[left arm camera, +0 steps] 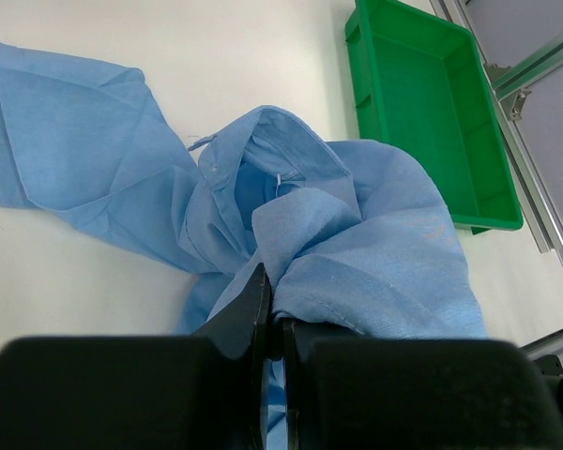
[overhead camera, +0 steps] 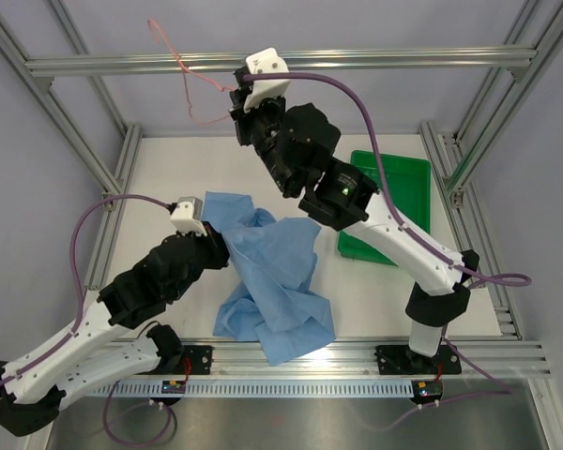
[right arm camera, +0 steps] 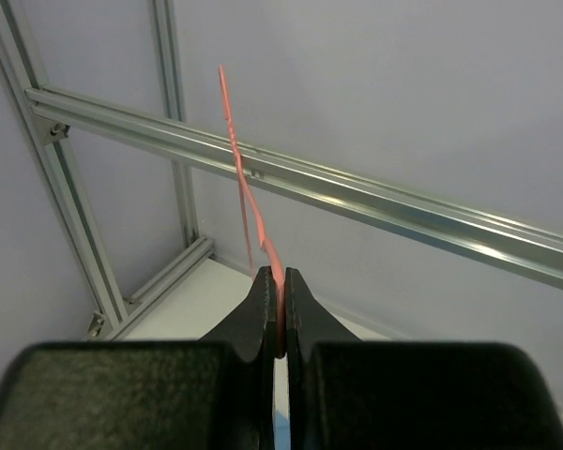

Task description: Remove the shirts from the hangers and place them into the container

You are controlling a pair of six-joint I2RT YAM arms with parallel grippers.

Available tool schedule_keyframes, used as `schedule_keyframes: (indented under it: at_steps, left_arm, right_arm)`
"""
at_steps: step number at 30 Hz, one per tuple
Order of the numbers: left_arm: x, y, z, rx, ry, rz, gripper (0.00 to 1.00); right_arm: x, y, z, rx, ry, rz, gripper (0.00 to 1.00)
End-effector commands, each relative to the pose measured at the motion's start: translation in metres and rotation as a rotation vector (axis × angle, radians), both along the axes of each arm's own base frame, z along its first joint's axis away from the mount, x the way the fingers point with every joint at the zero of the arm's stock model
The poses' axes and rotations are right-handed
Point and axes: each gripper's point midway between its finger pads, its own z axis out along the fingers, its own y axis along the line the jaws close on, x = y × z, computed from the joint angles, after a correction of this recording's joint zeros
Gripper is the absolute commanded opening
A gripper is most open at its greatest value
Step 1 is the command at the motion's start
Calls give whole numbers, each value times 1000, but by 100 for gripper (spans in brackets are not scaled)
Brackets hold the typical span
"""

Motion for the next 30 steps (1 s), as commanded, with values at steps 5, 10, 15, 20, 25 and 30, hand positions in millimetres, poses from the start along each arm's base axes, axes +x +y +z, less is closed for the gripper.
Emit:
schedule_keyframes:
  at_steps: [5,10,15,20,25,30]
  left_arm:
    - [3,7,7,-13,-28,40,0]
    - [2,8,6,-19,-27,43,0]
    - [0,14,7,-19,-28,57,0]
    - [0,17,5,-14,-27,63,0]
    - [-1,18,3,-20,-22,68,0]
    - [-2,18,2,-23,-23,70,0]
  right_arm:
    - [-3,-11,-37,-3,23,-216,0]
    - [-13,-4,-63,-4,35,-260,0]
    - [-21,-1,-79,-17,24,-340,0]
    - [-32,0,-90,-17,14,-409,0]
    - [-36,20,-104,-28,34,-362,0]
    - [-40,35,-115,-62,73,-277,29]
